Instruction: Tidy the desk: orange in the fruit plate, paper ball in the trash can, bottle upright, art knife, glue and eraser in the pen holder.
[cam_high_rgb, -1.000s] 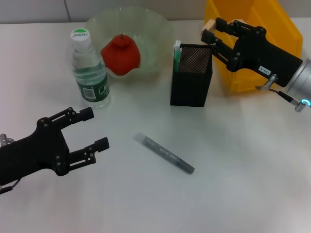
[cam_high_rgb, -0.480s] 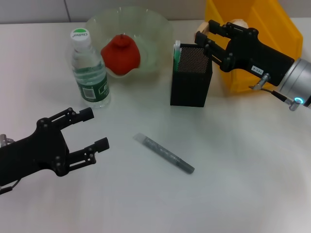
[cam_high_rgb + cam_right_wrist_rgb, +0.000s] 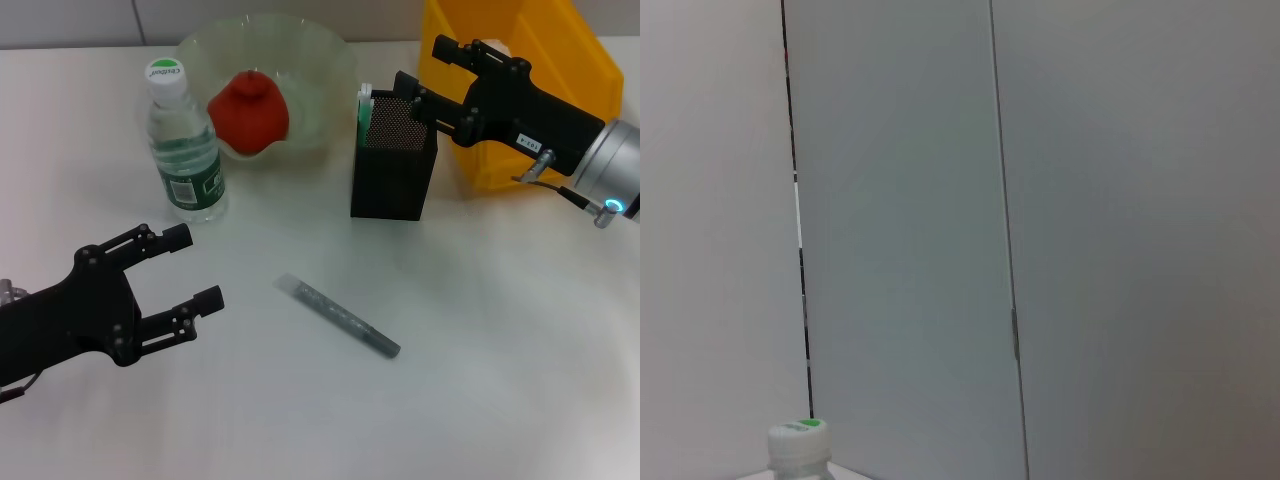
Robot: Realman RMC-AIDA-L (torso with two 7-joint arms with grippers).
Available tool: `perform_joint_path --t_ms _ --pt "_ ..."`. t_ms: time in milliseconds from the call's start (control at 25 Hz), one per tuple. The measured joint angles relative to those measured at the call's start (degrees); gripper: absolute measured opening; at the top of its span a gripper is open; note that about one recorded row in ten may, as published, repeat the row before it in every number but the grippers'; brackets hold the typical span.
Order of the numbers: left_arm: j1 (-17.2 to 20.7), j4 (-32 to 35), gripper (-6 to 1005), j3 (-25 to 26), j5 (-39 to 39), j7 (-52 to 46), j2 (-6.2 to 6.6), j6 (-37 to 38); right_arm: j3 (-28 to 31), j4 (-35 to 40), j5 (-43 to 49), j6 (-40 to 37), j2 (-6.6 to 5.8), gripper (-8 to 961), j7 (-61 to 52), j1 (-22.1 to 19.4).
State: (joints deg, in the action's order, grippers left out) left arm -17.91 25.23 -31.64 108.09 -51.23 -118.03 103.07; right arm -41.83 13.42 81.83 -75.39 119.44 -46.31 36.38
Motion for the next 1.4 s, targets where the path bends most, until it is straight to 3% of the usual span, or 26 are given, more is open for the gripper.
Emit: perform_joint_path --t_ms 640,760,920,1120,1360,1400 --pt "-0.02 0.00 783 0.00 -0.08 0.00 0.09 0.19 0.25 0.04 -0.41 -0.03 0.00 718 -0.49 -0.08" --pt "-0.02 0.00 783 0.00 -0.08 0.00 0.09 0.21 0.03 0.97 -0.21 -0.66 -0.14 718 -5.20 -0.09" --pt "0.07 0.00 783 0.00 -0.08 0.00 0.09 0.26 -3.95 8.63 3.21 -5.98 -0.59 718 -19.57 -1.20" --pt "0.23 0.00 783 0.00 -0.07 0.00 0.09 0.29 -5.27 14.87 10.92 -13.71 -0.61 718 -26.56 -1.48" --pt "0.32 0.00 783 -0.10 0.03 0.00 0.21 0.34 -6.20 18.41 19.57 -19.72 -0.37 719 -27.53 -0.37" --pt "0.39 0.00 783 -0.10 0.09 0.00 0.24 0.36 -8.79 19.22 20.99 -20.91 -0.35 719 -27.53 0.03"
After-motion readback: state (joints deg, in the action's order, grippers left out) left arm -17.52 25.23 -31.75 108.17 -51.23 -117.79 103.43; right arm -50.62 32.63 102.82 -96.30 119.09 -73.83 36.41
